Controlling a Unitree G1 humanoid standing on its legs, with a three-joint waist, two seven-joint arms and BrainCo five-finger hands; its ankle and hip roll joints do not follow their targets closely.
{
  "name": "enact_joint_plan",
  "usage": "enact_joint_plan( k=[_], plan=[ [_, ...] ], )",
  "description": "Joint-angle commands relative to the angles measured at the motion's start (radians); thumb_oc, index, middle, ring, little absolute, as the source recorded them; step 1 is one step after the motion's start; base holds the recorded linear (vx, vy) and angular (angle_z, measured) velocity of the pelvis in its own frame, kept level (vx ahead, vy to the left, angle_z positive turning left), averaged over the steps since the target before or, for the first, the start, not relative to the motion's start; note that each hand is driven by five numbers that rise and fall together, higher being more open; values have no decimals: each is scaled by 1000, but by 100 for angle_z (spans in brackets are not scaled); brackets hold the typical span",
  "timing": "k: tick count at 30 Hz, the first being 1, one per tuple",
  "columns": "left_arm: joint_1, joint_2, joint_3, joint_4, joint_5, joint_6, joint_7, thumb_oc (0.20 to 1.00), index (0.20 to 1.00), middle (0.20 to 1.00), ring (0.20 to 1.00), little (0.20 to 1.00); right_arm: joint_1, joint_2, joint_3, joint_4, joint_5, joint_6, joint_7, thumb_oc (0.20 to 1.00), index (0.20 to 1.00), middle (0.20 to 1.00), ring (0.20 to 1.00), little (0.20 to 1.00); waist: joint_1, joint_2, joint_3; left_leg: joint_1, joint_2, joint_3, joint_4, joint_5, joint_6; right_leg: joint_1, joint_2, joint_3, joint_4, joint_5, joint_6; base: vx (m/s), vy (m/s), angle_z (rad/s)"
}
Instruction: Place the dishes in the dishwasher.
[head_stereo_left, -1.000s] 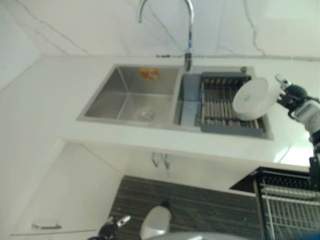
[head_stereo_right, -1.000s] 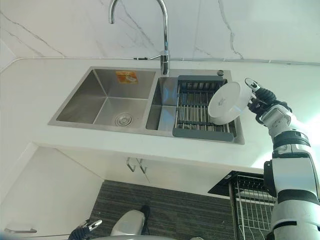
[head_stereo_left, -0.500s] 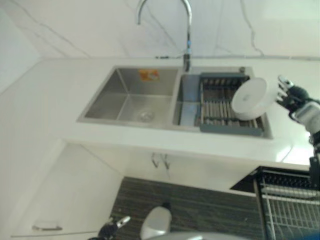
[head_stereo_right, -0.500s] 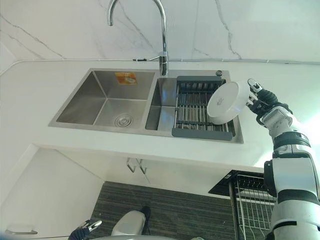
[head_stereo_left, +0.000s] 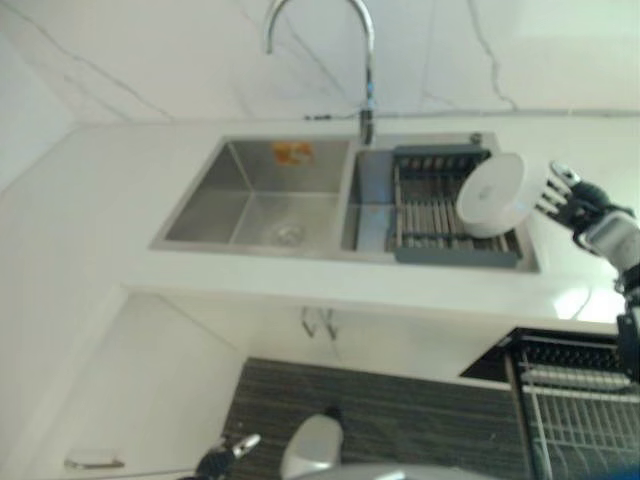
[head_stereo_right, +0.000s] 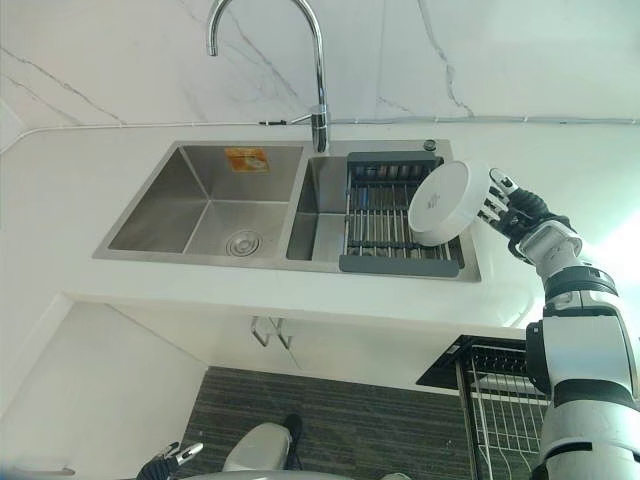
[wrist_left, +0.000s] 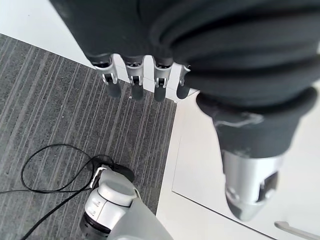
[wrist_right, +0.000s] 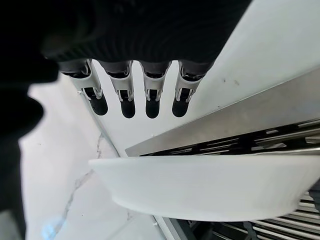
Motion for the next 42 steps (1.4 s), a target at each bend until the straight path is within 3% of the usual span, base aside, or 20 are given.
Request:
enact_joint_plan(
  k=[1,19,20,21,24,32,42],
  plan=[
    [-23,30,-43,19,-39,-28,3,1000,1000,1000,1000,1000,-43,-8,-20,-11,27,-19,42,1000,1000,1000,1000,1000,23,-22,-24,-36,70,66,72,-75,-60,-50,-16,64,19,-51,-6,0,0,0],
    [-27,37,-45,9,-35,-13,-3,1000,1000,1000,1000,1000,-72,-6,17,2,-23,-7,58,1000,1000,1000,1000,1000,30,-24,-21,-34,67,62,72,-74,-59,-48,-15,63,19,-51,-7,0,0,0],
    [-20,41,-57,-38,-45,26,18,1000,1000,1000,1000,1000,-78,2,29,0,-21,-7,47,1000,1000,1000,1000,1000,31,-22,-22,-32,66,62,72,-73,-60,-46,-14,63,19,-50,-6,68,-9,0],
    [-33,60,-75,-99,-63,105,48,1000,1000,1000,1000,1000,-111,7,54,4,-9,15,19,1000,1000,1000,1000,1000,33,-24,-32,-28,67,64,72,-73,-60,-42,-13,60,19,-51,-9,89,-15,-1],
    [-66,50,-91,-90,-68,145,85,1000,1000,1000,1000,1000,-163,-9,73,32,-11,64,18,1000,1000,1000,1000,1000,34,-33,-48,-24,74,61,72,-75,-64,-36,-8,55,19,-56,-14,94,-37,1],
    [-103,19,-100,-2,-57,96,101,1000,1000,1000,1000,1000,-127,24,61,4,-17,34,5,1000,1000,1000,1000,1000,33,-48,-39,-30,76,51,72,-72,-66,-33,-1,49,19,-57,-16,25,-31,2],
    [-119,11,-90,45,-35,82,112,1000,1000,1000,1000,1000,-105,50,59,0,-11,35,-25,1000,1000,1000,1000,1000,38,-63,-40,-24,76,45,72,-76,-60,-17,7,47,19,-64,-16,46,-25,5]
  ],
)
